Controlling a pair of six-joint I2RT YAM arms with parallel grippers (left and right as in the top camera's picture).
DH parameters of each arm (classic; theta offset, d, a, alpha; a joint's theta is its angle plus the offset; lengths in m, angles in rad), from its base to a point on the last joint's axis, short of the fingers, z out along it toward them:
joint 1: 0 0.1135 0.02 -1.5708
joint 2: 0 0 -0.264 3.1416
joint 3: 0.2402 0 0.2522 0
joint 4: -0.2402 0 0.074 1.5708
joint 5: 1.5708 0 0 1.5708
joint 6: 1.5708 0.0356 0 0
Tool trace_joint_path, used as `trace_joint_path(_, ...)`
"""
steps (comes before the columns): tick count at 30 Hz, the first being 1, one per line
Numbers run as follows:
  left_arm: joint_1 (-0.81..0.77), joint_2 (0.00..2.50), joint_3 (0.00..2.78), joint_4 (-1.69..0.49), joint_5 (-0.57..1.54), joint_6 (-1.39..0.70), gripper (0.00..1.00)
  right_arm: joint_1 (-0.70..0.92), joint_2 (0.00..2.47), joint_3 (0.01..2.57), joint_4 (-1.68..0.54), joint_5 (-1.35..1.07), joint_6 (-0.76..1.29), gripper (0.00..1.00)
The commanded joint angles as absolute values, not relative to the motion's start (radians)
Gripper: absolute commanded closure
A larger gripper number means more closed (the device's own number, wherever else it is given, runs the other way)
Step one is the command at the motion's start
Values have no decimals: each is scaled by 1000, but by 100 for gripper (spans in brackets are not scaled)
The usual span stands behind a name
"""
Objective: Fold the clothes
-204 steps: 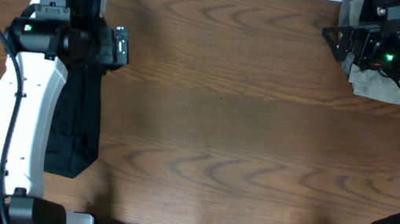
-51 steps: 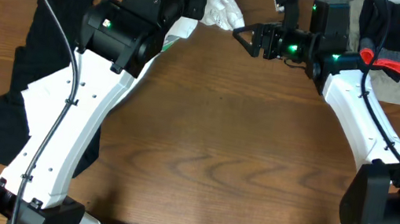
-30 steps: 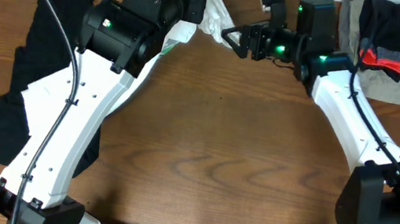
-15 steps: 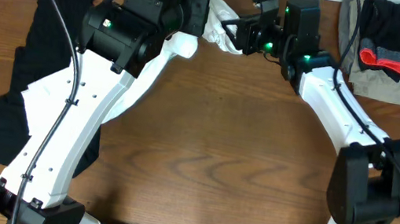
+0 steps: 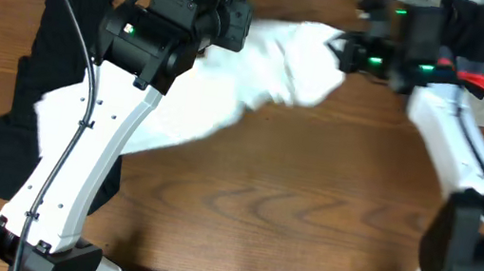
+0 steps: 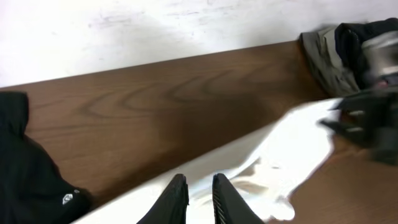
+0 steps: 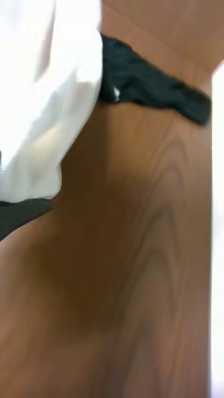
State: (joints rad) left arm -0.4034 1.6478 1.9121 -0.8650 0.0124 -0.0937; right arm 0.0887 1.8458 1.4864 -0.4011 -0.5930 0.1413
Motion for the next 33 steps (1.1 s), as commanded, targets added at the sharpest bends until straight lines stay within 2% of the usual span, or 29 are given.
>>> trace_joint_path(1,-405,1647,1908,-867,8,-83,79,34,1787,1490,-482,-588,76,99)
trace_joint_path(6,-405,1678,1873,-867,16,-84,79,27,1796,1490,-588,-574,4,99)
trace_joint_path(15,-393,1767,1866,-905,9,-82,79,33,1799,1490,-580,-423,-2,99)
trace_joint_path(25,-268,1771,1866,-955,8,-82,79,-56,1802,1490,-543,-235,7,96)
trace_joint_path(26,-252,1771,1866,-965,8,-82,79,-68,1802,1490,-546,-236,7,88)
trace_joint_path(28,-223,1771,1866,-980,7,-80,79,-86,1802,1490,-556,-237,22,53)
trace_joint_path(30,-197,1771,1866,-991,8,-72,79,-96,1798,1491,-577,-251,22,30)
trace_joint_path(31,-184,1771,1866,-994,8,-72,79,-99,1794,1493,-593,-264,23,21)
trace_joint_path(33,-156,1769,1866,-1003,8,-71,79,-102,1780,1511,-651,-304,30,14)
